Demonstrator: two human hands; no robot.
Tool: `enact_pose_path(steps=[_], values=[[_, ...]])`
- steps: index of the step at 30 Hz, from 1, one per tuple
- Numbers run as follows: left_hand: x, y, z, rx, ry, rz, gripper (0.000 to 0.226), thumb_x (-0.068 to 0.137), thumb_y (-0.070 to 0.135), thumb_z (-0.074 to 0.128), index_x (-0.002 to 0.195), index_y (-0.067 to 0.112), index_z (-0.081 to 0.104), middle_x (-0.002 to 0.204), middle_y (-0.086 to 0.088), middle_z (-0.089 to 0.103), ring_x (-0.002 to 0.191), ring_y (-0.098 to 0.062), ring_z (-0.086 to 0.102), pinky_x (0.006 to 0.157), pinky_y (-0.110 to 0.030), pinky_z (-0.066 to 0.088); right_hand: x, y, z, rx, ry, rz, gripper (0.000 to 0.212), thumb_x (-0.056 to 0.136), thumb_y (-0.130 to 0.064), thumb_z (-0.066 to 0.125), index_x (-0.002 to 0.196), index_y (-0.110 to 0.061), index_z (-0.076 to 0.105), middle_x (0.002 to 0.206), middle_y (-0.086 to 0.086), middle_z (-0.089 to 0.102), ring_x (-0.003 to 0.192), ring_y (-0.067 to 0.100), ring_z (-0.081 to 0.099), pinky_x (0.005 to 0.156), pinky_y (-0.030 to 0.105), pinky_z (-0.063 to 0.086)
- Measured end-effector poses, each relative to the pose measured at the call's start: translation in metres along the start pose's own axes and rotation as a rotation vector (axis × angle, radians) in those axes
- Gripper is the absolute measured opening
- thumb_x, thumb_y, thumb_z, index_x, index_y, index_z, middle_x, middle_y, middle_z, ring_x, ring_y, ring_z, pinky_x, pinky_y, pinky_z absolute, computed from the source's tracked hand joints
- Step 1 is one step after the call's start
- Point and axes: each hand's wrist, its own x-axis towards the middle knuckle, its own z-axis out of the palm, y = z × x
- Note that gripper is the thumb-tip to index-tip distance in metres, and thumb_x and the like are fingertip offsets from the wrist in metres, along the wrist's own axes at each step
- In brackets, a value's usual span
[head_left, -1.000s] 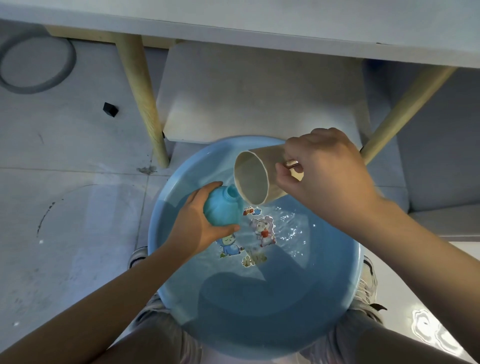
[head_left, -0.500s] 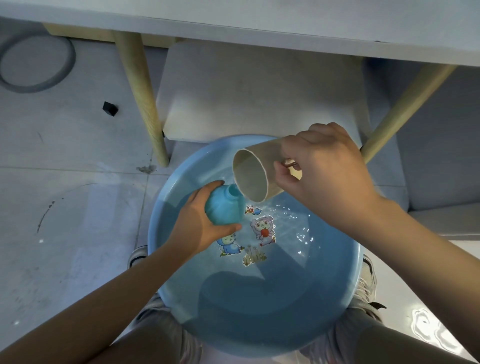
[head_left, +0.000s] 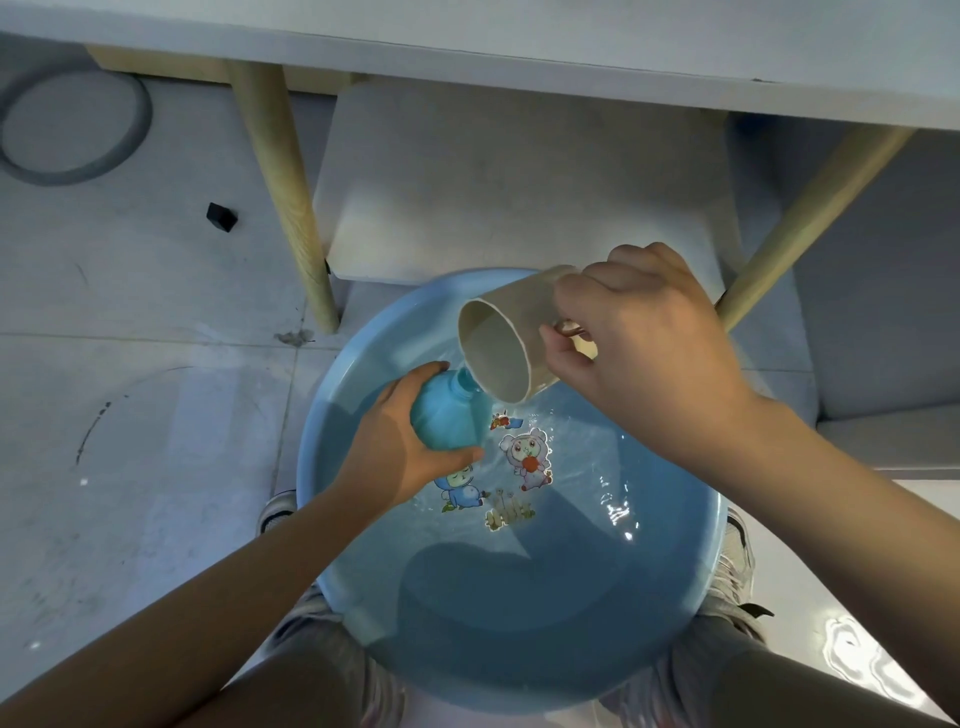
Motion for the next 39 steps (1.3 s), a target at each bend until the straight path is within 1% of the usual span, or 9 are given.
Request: enact_pose_path(steps=[6, 12, 15, 20, 23, 28, 33, 36, 39], values=[[0.0003, 0.0018, 0.0000, -0.002, 0.001, 0.001, 0.084, 0.055, 0.028, 0.091, 0.123, 0.043, 0.042, 0.124, 0.005, 0.054, 0.112, -0.015, 0.054, 0.096, -0.034, 0.049, 0.0012, -0.0024, 0.0003, 0.002, 0.033, -0.035, 0.019, 0.066, -0.007, 0.064, 0.056, -0.010, 0.048, 0.052, 0.006, 0.047, 0.053, 0.025, 0.042, 0.064, 0.029, 0.027], [0.0003, 0.0017, 0.0006, 0.011, -0.004, -0.002, 0.085, 0.055, 0.028, 0.091, 0.126, 0.039, 0.043, 0.124, 0.006, 0.053, 0.112, -0.015, 0.053, 0.095, -0.034, 0.049, 0.0006, -0.0030, 0.0008, 0.008, 0.040, -0.061, 0.017, 0.066, -0.004, 0.066, 0.057, -0.008, 0.052, 0.055, 0.006, 0.051, 0.056, 0.026, 0.046, 0.065, 0.029, 0.028], [0.0011, 0.0018, 0.0013, 0.012, -0.003, -0.004, 0.085, 0.055, 0.029, 0.091, 0.124, 0.042, 0.043, 0.124, 0.006, 0.053, 0.112, -0.014, 0.053, 0.096, -0.035, 0.049, 0.0004, -0.0024, 0.0007, 0.010, 0.041, -0.068, 0.018, 0.068, -0.005, 0.065, 0.058, -0.008, 0.052, 0.054, 0.006, 0.049, 0.057, 0.026, 0.047, 0.066, 0.028, 0.028], [0.0003, 0.0036, 0.0013, 0.008, -0.009, -0.008, 0.084, 0.055, 0.028, 0.091, 0.122, 0.041, 0.041, 0.123, 0.007, 0.053, 0.111, -0.014, 0.053, 0.095, -0.031, 0.048, 0.0008, -0.0034, 0.0001, 0.014, 0.051, -0.084, 0.019, 0.070, -0.003, 0.064, 0.057, -0.009, 0.051, 0.054, 0.006, 0.048, 0.058, 0.026, 0.047, 0.065, 0.030, 0.028], [0.0004, 0.0048, 0.0016, 0.012, -0.009, -0.006, 0.084, 0.056, 0.029, 0.091, 0.121, 0.042, 0.041, 0.122, 0.008, 0.052, 0.112, -0.014, 0.052, 0.096, -0.031, 0.047, 0.0007, -0.0042, 0.0001, 0.030, 0.053, -0.095, 0.020, 0.071, -0.002, 0.064, 0.057, -0.009, 0.051, 0.053, 0.005, 0.048, 0.058, 0.026, 0.048, 0.065, 0.030, 0.028], [0.0000, 0.0062, 0.0016, 0.023, -0.015, -0.011, 0.084, 0.056, 0.028, 0.091, 0.118, 0.045, 0.038, 0.119, 0.007, 0.051, 0.111, -0.015, 0.052, 0.096, -0.033, 0.047, 0.0005, -0.0043, 0.0005, 0.030, 0.057, -0.115, 0.022, 0.074, -0.002, 0.063, 0.057, -0.010, 0.051, 0.053, 0.005, 0.047, 0.057, 0.026, 0.046, 0.065, 0.030, 0.029], [0.0001, 0.0078, 0.0017, 0.015, -0.013, -0.015, 0.082, 0.057, 0.026, 0.090, 0.118, 0.045, 0.038, 0.119, 0.008, 0.051, 0.109, -0.013, 0.052, 0.095, -0.030, 0.047, 0.0007, -0.0062, 0.0020, 0.031, 0.075, -0.142, 0.023, 0.074, -0.001, 0.062, 0.057, -0.011, 0.049, 0.052, 0.004, 0.042, 0.057, 0.025, 0.045, 0.064, 0.031, 0.030], [0.0006, 0.0072, 0.0016, 0.013, -0.015, -0.015, 0.082, 0.057, 0.028, 0.090, 0.118, 0.046, 0.038, 0.120, 0.007, 0.053, 0.109, -0.014, 0.053, 0.093, -0.029, 0.047, 0.0003, -0.0056, 0.0031, 0.041, 0.083, -0.148, 0.025, 0.073, 0.000, 0.063, 0.058, -0.012, 0.047, 0.053, 0.003, 0.041, 0.060, 0.024, 0.042, 0.065, 0.031, 0.031], [0.0003, 0.0060, 0.0017, 0.011, -0.019, -0.019, 0.082, 0.057, 0.030, 0.090, 0.118, 0.046, 0.038, 0.119, 0.007, 0.055, 0.108, -0.014, 0.054, 0.093, -0.031, 0.049, 0.0002, -0.0056, 0.0032, 0.051, 0.086, -0.153, 0.024, 0.073, 0.000, 0.063, 0.059, -0.012, 0.048, 0.054, 0.003, 0.041, 0.064, 0.021, 0.038, 0.066, 0.030, 0.030]])
